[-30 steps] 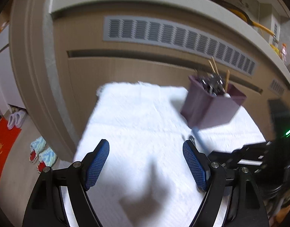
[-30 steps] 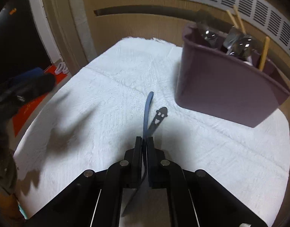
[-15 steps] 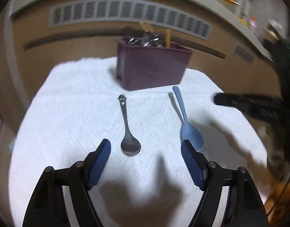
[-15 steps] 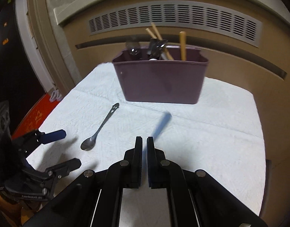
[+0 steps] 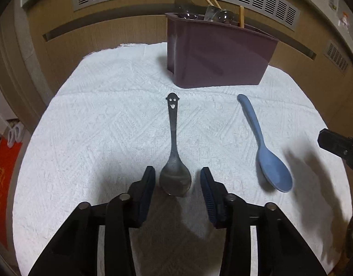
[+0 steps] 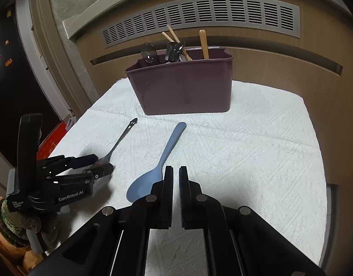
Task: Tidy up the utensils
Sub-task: 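Close the right tool on the blue spoon while the left tool grasps the smiley-face metal spoon, then lift both spoons over the maroon holder, drop them in, open both tools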
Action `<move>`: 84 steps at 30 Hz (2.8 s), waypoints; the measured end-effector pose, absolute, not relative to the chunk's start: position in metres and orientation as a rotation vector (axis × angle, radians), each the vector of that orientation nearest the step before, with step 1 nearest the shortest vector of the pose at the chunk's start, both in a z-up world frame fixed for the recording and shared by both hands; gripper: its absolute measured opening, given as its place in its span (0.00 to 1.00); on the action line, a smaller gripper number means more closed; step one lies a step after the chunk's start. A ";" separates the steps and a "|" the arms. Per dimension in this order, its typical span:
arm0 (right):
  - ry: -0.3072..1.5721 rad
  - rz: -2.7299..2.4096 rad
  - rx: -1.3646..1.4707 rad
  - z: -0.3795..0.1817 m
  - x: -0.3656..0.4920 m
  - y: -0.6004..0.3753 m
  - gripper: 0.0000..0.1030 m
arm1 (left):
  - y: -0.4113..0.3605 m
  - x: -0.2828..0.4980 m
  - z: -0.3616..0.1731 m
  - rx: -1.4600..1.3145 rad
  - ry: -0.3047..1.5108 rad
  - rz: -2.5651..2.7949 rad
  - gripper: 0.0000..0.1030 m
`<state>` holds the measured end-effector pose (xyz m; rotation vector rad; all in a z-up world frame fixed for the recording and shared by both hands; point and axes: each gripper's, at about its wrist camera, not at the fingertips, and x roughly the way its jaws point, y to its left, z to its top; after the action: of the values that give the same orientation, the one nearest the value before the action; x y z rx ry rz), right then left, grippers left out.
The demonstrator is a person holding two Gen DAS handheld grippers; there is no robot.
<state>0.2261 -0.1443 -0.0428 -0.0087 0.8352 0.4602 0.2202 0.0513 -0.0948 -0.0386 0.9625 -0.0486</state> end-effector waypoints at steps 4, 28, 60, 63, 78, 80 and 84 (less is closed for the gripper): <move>0.821 0.528 -0.041 -0.042 0.214 -0.137 0.30 | 0.056 0.216 -0.091 -0.048 0.928 -0.049 0.28; 0.840 0.340 -0.172 -0.063 0.211 -0.085 0.30 | 0.082 0.168 -0.028 -0.122 0.642 -0.120 0.28; 0.217 0.350 -0.078 0.214 0.216 -0.143 0.28 | 0.046 0.216 0.213 -0.072 0.222 -0.258 0.28; 0.212 0.349 -0.084 0.214 0.246 -0.137 0.28 | 0.049 0.251 0.209 -0.075 0.245 -0.257 0.28; 0.547 0.348 -0.040 0.088 0.393 -0.119 0.28 | 0.066 0.382 0.078 -0.170 0.566 -0.227 0.28; 0.595 0.357 -0.036 0.070 0.403 -0.117 0.28 | 0.069 0.394 0.058 -0.183 0.609 -0.222 0.29; 0.714 0.391 -0.034 0.033 0.417 -0.111 0.38 | 0.074 0.405 0.025 -0.220 0.685 -0.238 0.52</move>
<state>0.4174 -0.1109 0.0331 -0.0336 0.7144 0.3913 0.4050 0.0740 0.0251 -0.2202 0.6853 -0.2378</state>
